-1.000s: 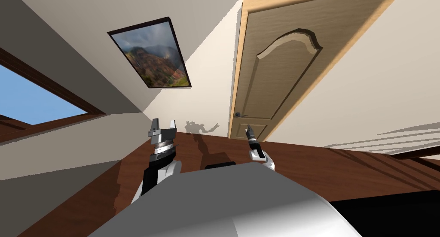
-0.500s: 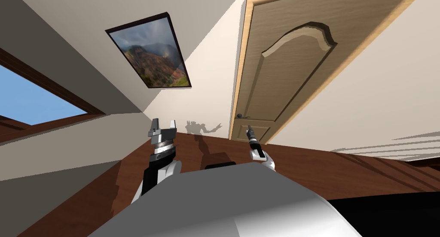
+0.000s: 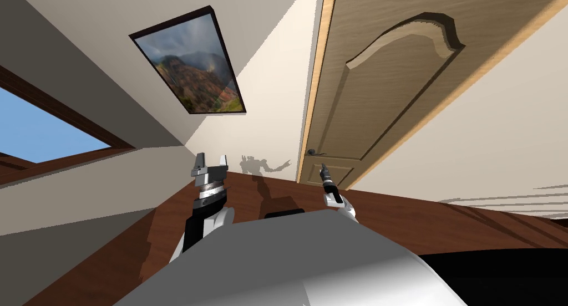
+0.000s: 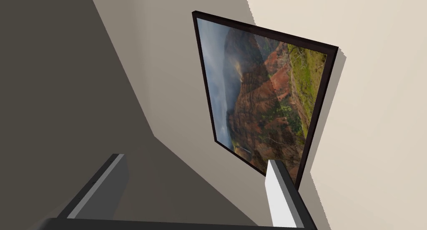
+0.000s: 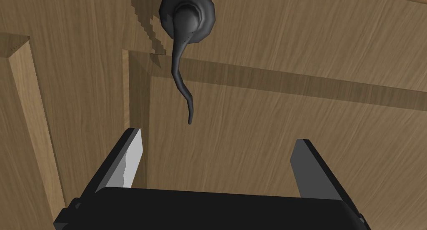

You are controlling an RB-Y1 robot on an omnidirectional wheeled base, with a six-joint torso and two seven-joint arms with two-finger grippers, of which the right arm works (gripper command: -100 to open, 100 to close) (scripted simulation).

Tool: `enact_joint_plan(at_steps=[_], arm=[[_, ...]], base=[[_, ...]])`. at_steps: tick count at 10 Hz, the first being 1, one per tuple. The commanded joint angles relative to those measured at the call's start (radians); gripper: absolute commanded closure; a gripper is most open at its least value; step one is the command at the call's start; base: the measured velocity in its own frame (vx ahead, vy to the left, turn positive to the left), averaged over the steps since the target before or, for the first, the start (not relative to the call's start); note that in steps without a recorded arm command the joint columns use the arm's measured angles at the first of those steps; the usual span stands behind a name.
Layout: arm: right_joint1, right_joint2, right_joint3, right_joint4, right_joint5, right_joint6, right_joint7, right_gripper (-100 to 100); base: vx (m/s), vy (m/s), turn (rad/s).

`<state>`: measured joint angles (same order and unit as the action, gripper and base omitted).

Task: Pull the door open

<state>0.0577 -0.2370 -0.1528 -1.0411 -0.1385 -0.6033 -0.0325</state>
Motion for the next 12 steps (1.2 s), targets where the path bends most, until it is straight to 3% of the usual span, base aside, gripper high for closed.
enact_joint_plan(at_steps=[1,7,8,12], arm=[[-0.014,-0.004,-0.008,0.034,-0.007,0.002,0.006,-100],[-0.057,-0.02,-0.028,0.138,-0.026,-0.004,0.015,-100],[-0.054,-0.019,-0.025,0.129,-0.023,-0.005,0.013,-100],[-0.045,-0.049,-0.046,0.162,-0.035,-0.027,-0.009,-100]], base=[[0.119,-0.016,0.038],[0.088,-0.009,0.026],[0.039,-0.001,0.006],[0.174,-0.024,0.085]])
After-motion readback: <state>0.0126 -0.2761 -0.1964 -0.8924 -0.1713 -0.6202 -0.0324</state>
